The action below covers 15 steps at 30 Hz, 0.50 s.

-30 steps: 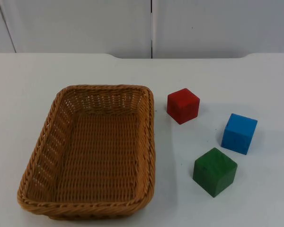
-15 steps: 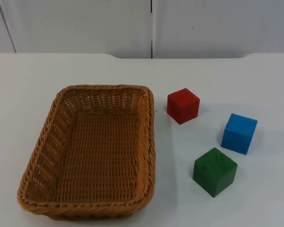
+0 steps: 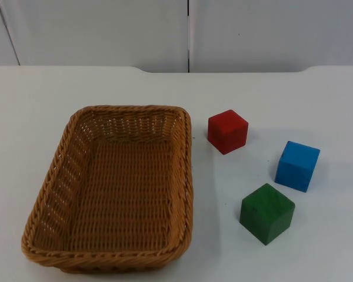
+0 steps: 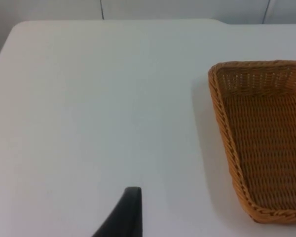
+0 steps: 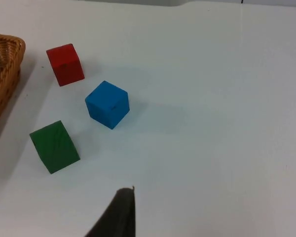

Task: Pick up one cube with each hand and place exactly two cubes into the same basket, leaving the remaining cube outside.

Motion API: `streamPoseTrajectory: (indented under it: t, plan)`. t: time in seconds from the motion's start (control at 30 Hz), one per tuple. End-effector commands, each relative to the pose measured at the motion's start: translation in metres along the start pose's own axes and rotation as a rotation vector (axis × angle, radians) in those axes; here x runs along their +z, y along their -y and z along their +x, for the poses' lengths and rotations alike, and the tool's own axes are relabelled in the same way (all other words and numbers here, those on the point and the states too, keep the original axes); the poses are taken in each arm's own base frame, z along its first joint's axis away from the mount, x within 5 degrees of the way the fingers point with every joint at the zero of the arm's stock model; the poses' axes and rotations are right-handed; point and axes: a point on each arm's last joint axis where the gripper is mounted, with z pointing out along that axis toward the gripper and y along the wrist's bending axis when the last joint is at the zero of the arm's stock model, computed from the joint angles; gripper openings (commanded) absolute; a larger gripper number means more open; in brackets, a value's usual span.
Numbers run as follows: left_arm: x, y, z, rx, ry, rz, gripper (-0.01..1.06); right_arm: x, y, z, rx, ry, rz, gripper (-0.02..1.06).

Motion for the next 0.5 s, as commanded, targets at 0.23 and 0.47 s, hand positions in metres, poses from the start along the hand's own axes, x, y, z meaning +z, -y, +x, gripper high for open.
streamPoseTrajectory:
  t: [0.23, 0.47]
  plan:
    - [0.011, 0.003, -0.013, -0.028, -0.005, 0.031, 1.05, 0.016, 0.001, -0.019, -0.012, -0.067, 0.002, 1.05]
    - [0.022, 0.005, -0.020, -0.051, -0.042, 0.052, 1.05, 0.027, 0.002, -0.040, -0.010, -0.119, 0.000, 1.05]
